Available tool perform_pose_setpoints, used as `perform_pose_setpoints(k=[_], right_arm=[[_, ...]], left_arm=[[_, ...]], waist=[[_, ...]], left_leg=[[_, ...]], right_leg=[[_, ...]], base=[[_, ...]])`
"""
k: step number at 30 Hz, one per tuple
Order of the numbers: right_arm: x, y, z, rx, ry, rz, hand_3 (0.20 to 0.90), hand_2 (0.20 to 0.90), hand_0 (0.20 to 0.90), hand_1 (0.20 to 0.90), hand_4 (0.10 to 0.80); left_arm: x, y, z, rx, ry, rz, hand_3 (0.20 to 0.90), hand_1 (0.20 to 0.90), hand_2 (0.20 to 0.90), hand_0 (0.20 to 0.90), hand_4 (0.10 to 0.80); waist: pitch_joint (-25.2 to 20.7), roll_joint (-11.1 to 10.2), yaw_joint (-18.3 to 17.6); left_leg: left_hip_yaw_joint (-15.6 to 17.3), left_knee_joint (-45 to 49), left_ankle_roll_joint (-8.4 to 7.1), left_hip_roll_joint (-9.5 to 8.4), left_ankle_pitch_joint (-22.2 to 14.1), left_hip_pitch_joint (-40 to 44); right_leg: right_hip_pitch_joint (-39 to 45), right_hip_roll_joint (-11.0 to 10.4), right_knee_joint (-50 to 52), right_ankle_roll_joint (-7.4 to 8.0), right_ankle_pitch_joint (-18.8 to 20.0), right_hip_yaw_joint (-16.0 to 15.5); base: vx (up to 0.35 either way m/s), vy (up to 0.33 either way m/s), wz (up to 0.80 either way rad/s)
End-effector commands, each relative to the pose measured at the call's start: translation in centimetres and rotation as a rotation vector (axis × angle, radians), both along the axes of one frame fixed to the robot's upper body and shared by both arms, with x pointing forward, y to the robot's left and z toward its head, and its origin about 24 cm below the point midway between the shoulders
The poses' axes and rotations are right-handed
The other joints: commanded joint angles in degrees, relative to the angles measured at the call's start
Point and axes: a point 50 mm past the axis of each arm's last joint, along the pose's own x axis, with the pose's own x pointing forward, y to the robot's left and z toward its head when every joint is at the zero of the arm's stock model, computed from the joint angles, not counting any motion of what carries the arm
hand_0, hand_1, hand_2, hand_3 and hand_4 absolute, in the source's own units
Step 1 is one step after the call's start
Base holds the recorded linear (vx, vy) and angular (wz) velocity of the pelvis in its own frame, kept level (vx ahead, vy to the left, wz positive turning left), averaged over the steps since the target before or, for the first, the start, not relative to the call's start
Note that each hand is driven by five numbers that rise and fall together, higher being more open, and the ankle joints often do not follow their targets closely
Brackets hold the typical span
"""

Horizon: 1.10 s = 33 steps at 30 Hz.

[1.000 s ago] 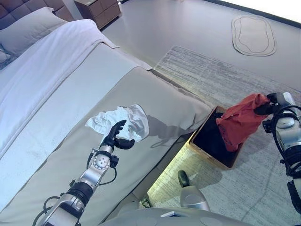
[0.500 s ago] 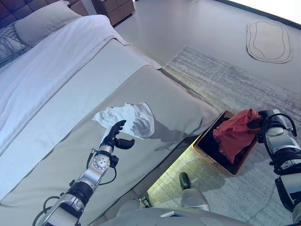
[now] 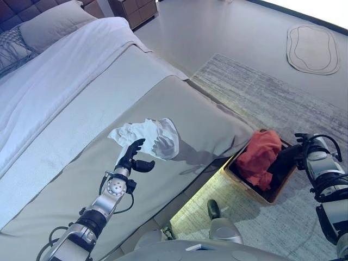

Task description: Pick up the clothes from the bed and place them into the basket

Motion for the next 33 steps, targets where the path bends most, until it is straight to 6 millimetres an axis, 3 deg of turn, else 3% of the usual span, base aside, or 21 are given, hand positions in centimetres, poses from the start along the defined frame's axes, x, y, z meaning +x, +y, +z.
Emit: perform_pose_setpoints(k=[1, 4, 9, 13, 17, 21, 25, 33], right_arm=[[1.9, -0.2, 3.0, -0.109, -0.066, 0.034, 0.9, 0.9, 0.9, 0.9, 0.8], [2.3, -0.3, 4.1, -0.165, -0.098, 0.039, 0.9, 0.9, 0.9, 0.9, 0.8], [4.2, 0.8, 7.7, -0.303, -0.238, 0.082, 0.9, 0.9, 0.9, 0.9, 0.8], [6.7, 4.1, 11.4, -0.413, -0.384, 0.197, 0.9, 0.9, 0.9, 0.9, 0.8], [8.3, 7.3, 13.5, -0.509, -0.46, 0.333, 0.9, 0.9, 0.9, 0.9, 0.8], [9.6, 10.6, 14.6, -0.523, -0.473, 0.47, 0.9, 0.9, 0.9, 0.9, 0.8], [10.5, 12.5, 15.9, -0.568, -0.475, 0.543, 0.9, 0.9, 0.9, 0.9, 0.8], [11.6, 13.9, 17.8, -0.595, -0.46, 0.573, 0.9, 0.9, 0.9, 0.9, 0.8]], left_arm=[[2.9, -0.2, 3.9, 0.026, -0.18, -0.058, 0.9, 0.9, 0.9, 0.9, 0.8], [2.9, -0.1, 3.9, 0.024, -0.182, -0.045, 0.9, 0.9, 0.9, 0.9, 0.8], [2.9, 0.2, 3.9, 0.021, -0.182, -0.013, 0.9, 0.9, 0.9, 0.9, 0.8], [2.8, 0.4, 3.7, 0.022, -0.183, 0.016, 0.9, 0.9, 0.9, 0.9, 0.8], [2.6, 0.7, 3.6, 0.018, -0.192, 0.046, 0.9, 0.9, 0.9, 0.9, 0.8], [2.5, 0.9, 4.0, 0.028, -0.225, 0.067, 0.9, 0.9, 0.9, 0.9, 0.8], [3.0, 1.3, 5.5, 0.025, -0.297, 0.083, 0.9, 0.9, 0.9, 0.9, 0.8], [3.8, 1.2, 8.8, -0.018, -0.447, 0.069, 0.9, 0.9, 0.9, 0.9, 0.8]], waist=[[-4.0, -3.8, 0.9], [-4.2, -4.0, 1.0], [-4.4, -4.4, 1.7], [-4.5, -5.2, 3.1], [-4.3, -5.8, 4.8], [-3.7, -6.2, 7.2], [-1.6, -5.7, 9.8], [5.1, -3.8, 15.1]], left_leg=[[0.2, 0.3, -1.16, 0.74, -4.6, 3.1], [0.1, 0.3, -1.22, 0.83, -4.6, 3.2], [-1.1, 0.3, -1.19, 0.73, -4.4, 3.1], [-2.7, 0.3, -1.17, 0.42, -4.2, 2.4], [-3.8, 0.3, -1.11, 0.12, -4.0, 1.7], [-6.0, 0.3, -0.91, -0.28, -3.5, 0.4], [-8.8, 0.4, -0.44, -0.81, -2.7, -1.7], [-14.5, 7.2, 0.47, -3.0, -3.2, -9.8]], right_leg=[[-0.3, -0.7, 0.3, 0.63, -0.3, -0.5], [0.0, -0.7, 0.3, 0.61, -0.3, -0.5], [0.4, -0.8, 0.3, 0.49, -0.4, -1.1], [0.7, -1.1, 0.3, 0.38, -0.7, -2.4], [0.6, -1.7, 0.3, 0.29, -0.8, -4.1], [0.8, -2.4, 0.5, -0.12, -1.3, -5.8], [-0.8, -3.6, 4.7, -0.78, -3.4, -7.7], [-6.5, -7.2, 14.3, -1.74, -7.2, -12.8]], base=[[0.0, 0.0, 0.0], [0.0, 0.0, 0.0], [0.0, 0.0, 0.0], [0.005, -0.008, 0.05], [0.004, -0.003, 0.18], [0.025, 0.006, 0.27], [-0.015, 0.035, 0.37], [-0.042, 0.048, 0.36]])
